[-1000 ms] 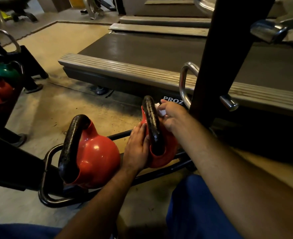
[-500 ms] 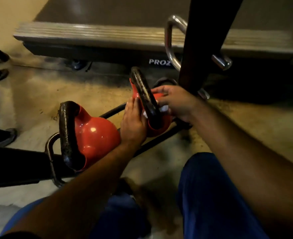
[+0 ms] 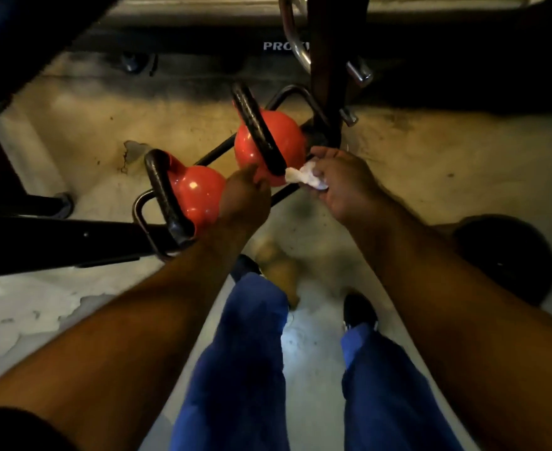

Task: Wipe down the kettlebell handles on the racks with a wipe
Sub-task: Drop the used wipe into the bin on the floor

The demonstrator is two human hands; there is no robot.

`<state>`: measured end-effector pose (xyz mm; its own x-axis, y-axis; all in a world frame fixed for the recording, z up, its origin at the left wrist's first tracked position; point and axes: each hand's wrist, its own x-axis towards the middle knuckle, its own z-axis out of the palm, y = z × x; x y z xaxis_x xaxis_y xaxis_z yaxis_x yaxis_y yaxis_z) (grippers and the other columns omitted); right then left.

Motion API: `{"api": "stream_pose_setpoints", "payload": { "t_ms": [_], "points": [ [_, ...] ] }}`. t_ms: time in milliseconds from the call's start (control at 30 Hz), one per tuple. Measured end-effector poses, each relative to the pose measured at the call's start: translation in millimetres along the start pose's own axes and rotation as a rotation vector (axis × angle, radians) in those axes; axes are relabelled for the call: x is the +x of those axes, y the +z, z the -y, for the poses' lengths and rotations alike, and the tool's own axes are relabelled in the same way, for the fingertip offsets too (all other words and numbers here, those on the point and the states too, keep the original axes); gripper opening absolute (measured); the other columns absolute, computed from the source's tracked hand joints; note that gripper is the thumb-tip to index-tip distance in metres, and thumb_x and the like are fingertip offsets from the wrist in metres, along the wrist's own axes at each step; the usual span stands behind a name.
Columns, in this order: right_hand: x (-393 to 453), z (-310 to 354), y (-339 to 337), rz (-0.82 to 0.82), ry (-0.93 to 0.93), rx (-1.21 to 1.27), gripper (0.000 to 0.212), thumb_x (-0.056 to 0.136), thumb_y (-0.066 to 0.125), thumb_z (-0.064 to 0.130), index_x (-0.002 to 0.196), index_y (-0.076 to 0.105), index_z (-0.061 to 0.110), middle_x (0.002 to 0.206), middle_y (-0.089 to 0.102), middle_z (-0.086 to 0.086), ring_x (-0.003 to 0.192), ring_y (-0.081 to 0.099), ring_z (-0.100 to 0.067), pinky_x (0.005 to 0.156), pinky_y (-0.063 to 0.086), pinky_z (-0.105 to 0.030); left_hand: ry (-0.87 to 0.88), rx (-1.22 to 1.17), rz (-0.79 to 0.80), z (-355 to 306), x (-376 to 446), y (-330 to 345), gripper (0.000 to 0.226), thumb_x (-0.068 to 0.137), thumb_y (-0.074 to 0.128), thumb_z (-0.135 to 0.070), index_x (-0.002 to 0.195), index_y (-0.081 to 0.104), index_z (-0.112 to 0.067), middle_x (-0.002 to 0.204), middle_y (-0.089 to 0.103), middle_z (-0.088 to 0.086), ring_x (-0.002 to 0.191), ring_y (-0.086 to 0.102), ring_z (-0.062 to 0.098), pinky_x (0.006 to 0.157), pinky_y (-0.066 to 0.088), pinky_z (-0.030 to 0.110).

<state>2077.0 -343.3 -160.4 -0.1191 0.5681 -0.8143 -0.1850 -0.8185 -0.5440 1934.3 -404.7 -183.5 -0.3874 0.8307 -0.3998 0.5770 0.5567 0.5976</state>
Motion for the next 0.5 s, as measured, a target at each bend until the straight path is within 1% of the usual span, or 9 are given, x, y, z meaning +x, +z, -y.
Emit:
{"api": "stream_pose_setpoints", "payload": {
  "t_ms": [67,133,167,200,233,267,333,400,500],
  "points": [
    [-41,12,-17,-0.005,-0.015,-0.011,0.04,0.087,0.057,-0.013,0.12,0.062,0.01,0.101,0.061,-0.009,0.09,0.059,-0.023,0.092,0.056,-0.04,0.04,0.055,0.009,-28,-36,-15,0.032,0.096,0.048,-0.021,0.118,0.062,-0.003,0.113,0.065,0.02,0.103,0.062,0.035,0.087,0.049,0.036],
    [-79,20,-41,-0.011,-0.027,-0.032,0.04,0.088,0.06,-0.012,0.123,0.061,0.008,0.104,0.064,-0.009,0.097,0.061,-0.024,0.092,0.056,-0.039,0.077,0.047,0.047,-54,-67,-24,0.036,0.092,0.05,-0.03,0.115,0.062,-0.004,0.1,0.067,0.017,0.09,0.064,0.033,0.08,0.053,0.039],
    [-98,24,-53,-0.022,-0.031,-0.031,0.038,0.088,0.061,-0.012,0.121,0.061,0.007,0.104,0.063,-0.008,0.099,0.062,-0.025,0.09,0.057,-0.038,0.042,0.039,0.1,-70,-81,-28,0.034,0.093,0.053,-0.029,0.118,0.06,-0.009,0.096,0.066,0.012,0.086,0.064,0.03,0.077,0.055,0.039],
    [-113,26,-65,-0.048,-0.033,-0.01,0.035,0.089,0.059,-0.013,0.118,0.061,0.007,0.101,0.063,-0.008,0.099,0.063,-0.026,0.085,0.059,-0.037,-0.011,0.047,0.166,-86,-96,-30,0.033,0.095,0.055,-0.029,0.124,0.058,-0.014,0.096,0.064,0.006,0.085,0.064,0.026,0.073,0.055,0.034],
    [-129,28,-79,-0.099,-0.021,0.023,0.031,0.091,0.055,-0.013,0.112,0.063,0.009,0.097,0.062,-0.008,0.094,0.064,-0.026,0.076,0.059,-0.034,-0.043,0.055,0.226,-99,-108,-29,0.035,0.096,0.056,-0.03,0.129,0.056,-0.018,0.099,0.063,0.001,0.087,0.064,0.023,0.071,0.053,0.027],
    [-141,29,-94,-0.154,-0.011,0.062,0.03,0.092,0.051,-0.013,0.104,0.063,0.012,0.094,0.061,-0.009,0.086,0.063,-0.024,0.067,0.058,-0.031,-0.04,0.067,0.28,-109,-119,-24,0.037,0.097,0.057,-0.031,0.132,0.055,-0.018,0.102,0.064,0.001,0.089,0.065,0.024,0.07,0.051,0.024],
    [-161,26,-125,-0.226,-0.017,0.096,0.029,0.094,0.048,-0.011,0.097,0.062,0.014,0.095,0.059,-0.012,0.072,0.061,-0.019,0.055,0.053,-0.027,0.028,0.093,0.378,-127,-140,-8,0.037,0.097,0.058,-0.03,0.131,0.056,-0.016,0.107,0.067,0.007,0.093,0.066,0.027,0.075,0.049,0.026],
    [-176,17,-155,-0.295,-0.033,0.128,0.027,0.095,0.047,-0.01,0.103,0.06,0.012,0.096,0.059,-0.015,0.062,0.062,-0.015,0.045,0.05,-0.022,0.103,0.132,0.449,-147,-156,11,0.04,0.096,0.058,-0.03,0.134,0.054,-0.017,0.105,0.066,0.004,0.094,0.063,0.022,0.077,0.046,0.025],
    [-184,-4,-195,-0.448,-0.051,0.173,0.024,0.098,0.05,-0.007,0.107,0.063,0.011,0.105,0.062,-0.015,0.08,0.063,-0.021,0.05,0.055,-0.023,0.188,0.107,0.512,-172,-173,42,0.045,0.096,0.058,-0.029,0.139,0.05,-0.018,0.097,0.062,0.001,0.096,0.061,0.021,0.081,0.042,0.024]
  ]
}}
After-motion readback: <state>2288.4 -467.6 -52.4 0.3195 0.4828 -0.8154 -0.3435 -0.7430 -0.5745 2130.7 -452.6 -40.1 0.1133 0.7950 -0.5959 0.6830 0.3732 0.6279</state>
